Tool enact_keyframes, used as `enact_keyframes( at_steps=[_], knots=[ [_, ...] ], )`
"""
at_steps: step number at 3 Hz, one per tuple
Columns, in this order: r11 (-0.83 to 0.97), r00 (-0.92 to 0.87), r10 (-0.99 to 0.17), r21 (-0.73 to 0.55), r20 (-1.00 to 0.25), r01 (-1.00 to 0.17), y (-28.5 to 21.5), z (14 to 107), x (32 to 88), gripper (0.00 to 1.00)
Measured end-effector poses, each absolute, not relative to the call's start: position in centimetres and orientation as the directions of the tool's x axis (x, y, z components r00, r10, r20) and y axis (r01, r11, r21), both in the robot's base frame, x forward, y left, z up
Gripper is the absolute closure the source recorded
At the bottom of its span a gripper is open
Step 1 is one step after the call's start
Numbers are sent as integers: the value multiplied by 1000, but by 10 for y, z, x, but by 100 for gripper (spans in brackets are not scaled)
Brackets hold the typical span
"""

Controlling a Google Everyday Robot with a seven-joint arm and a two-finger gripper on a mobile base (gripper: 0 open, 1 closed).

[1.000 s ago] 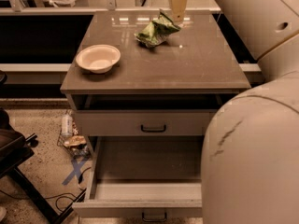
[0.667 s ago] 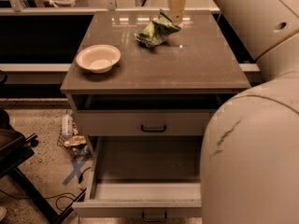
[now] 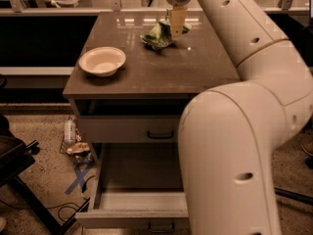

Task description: Place green jalapeno chip bag into middle drawer

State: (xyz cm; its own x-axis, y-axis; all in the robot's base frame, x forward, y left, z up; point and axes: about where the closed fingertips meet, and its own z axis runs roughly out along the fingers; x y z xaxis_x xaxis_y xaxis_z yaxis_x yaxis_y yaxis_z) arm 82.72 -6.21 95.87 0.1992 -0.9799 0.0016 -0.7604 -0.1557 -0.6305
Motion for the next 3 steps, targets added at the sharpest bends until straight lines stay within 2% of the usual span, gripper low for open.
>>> enact_keyframes(
  at_steps=[2, 3],
  knots=[
    [-117, 214, -971, -564, -110, -818, -42, 892, 858, 6],
    [-117, 220, -967, -545, -128, -830, -32, 873, 865, 24]
  ],
)
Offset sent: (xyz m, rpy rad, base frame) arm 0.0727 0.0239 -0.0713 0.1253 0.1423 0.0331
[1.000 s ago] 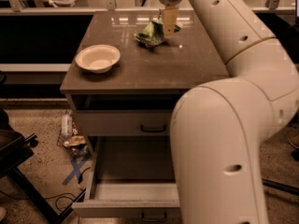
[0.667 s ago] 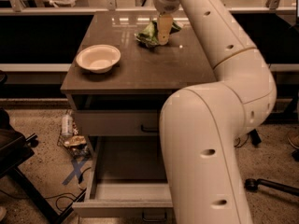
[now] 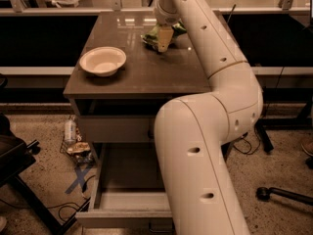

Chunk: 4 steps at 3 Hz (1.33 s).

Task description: Place green jalapeno chip bag into middle drawer

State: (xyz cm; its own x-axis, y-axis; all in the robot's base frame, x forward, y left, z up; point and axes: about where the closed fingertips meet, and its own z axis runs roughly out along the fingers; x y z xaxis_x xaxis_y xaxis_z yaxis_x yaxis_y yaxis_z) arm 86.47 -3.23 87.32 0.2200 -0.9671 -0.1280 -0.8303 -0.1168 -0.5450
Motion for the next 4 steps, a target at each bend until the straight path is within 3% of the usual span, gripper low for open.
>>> enact_keyframes(
  at_steps=[3, 4],
  knots=[
    [-121, 224, -966, -537, -131, -835, -26, 860, 869, 93],
    [-123, 225, -965, -535, -131, -836, -25, 857, 870, 100]
  ],
)
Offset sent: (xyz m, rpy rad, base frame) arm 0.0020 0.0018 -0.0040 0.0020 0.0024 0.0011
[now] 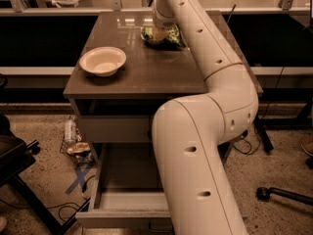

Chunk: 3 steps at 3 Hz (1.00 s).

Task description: Place green jalapeno chip bag into middle drawer

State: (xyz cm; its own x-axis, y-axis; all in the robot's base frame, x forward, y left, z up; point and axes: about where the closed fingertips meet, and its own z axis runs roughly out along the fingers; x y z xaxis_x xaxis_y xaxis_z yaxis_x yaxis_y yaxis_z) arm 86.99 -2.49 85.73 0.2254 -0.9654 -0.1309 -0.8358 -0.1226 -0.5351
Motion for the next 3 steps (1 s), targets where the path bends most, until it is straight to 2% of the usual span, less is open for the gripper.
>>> enact_keyframes(
  at_steps=[2, 3],
  knots=[
    [-105, 232, -960, -560, -160, -822, -31, 870, 870, 100],
    [-66, 237, -951, -615, -201, -786, -50, 910, 863, 100]
  ],
)
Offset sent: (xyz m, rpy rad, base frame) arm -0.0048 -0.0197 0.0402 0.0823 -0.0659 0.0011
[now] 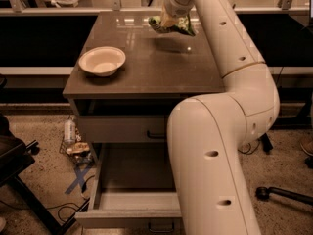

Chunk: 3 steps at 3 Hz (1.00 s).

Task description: Place green jalapeno chip bag into middle drawer

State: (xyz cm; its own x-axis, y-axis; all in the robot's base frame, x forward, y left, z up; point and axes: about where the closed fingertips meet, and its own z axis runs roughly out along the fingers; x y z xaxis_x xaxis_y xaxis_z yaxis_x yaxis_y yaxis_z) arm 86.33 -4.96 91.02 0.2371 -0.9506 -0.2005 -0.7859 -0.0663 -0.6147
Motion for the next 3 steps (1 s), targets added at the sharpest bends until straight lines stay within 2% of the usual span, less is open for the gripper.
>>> enact_keyframes(
  at_steps=[2, 3],
  knots=[
    [72, 228, -910, -672, -347, -737, -111, 993, 814, 100],
    [216, 168, -854, -631, -492, -745, -166, 1020, 747, 100]
  ],
)
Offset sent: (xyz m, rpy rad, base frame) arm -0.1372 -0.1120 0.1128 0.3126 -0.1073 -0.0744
